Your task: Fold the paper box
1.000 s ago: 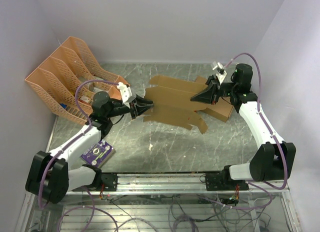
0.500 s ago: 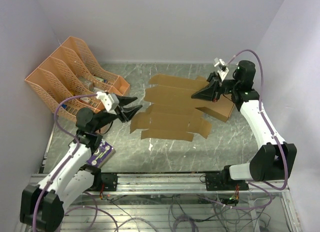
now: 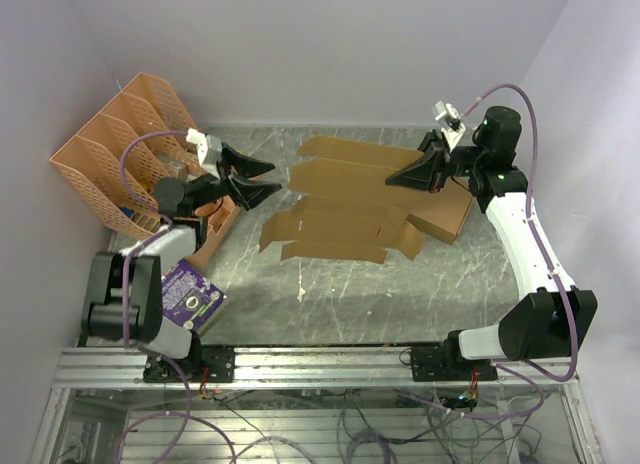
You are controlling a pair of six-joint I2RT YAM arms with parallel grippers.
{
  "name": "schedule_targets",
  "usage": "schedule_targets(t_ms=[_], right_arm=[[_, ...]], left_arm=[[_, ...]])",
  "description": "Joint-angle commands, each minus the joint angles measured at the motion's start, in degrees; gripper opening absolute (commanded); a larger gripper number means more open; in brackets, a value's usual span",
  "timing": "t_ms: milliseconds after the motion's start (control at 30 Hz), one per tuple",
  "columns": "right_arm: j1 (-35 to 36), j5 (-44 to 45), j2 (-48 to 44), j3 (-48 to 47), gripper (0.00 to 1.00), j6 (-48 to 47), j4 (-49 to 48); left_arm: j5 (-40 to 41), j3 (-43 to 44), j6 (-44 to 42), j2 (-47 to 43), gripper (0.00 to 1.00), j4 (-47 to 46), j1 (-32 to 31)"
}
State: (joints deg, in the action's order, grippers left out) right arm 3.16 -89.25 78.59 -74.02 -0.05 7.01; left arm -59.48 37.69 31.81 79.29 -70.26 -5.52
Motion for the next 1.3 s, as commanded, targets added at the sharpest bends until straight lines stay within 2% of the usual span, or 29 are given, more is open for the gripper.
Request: schedule_targets(t_ms=[0,267,567,700,833,900,1000,1267], right_arm=[[-0.08,-1.19,-0.4,-1.83,0.0,-0.31,1.29],[-0.13,-1.28,0.04,-2.86,0.0,0.11,1.0],[0.53,-1.21,0.16,-3.99,0.0,-0.21,1.82],[1.1,-1.03,0.0,-3.21,0.0,0.6,0.64],[2.12,-0.91,-0.26,-2.72,0.0,1.44,-0.29],[2.45,-0.83,-0.28,-2.8,0.0,1.44,-0.35],[2.68,-0.72,-0.19,-2.65,0.0,1.67,-0.48],[2.7,-0.77,-0.48,-0.71,0.0,3.32,-3.17]], left_arm=[[-11.54,8.78,25.1,8.09,0.75,-28.88,-2.38],[-15.56,9.69,23.98,8.78,0.76,-28.88,-7.68],[-14.92,9.75,22.39,9.59,0.74,-28.78,-9.5],[-14.18,10.1,22.38,10.19,0.72,-28.79,-10.57],[-13.51,10.75,23.25,11.36,0.66,-28.71,-11.44],[-13.26,10.82,23.21,11.67,0.62,-28.7,-11.68],[-13.31,11.56,23.94,12.32,0.5,-28.75,-11.86],[-13.9,13.54,26.17,13.09,0.09,-28.83,-11.88]])
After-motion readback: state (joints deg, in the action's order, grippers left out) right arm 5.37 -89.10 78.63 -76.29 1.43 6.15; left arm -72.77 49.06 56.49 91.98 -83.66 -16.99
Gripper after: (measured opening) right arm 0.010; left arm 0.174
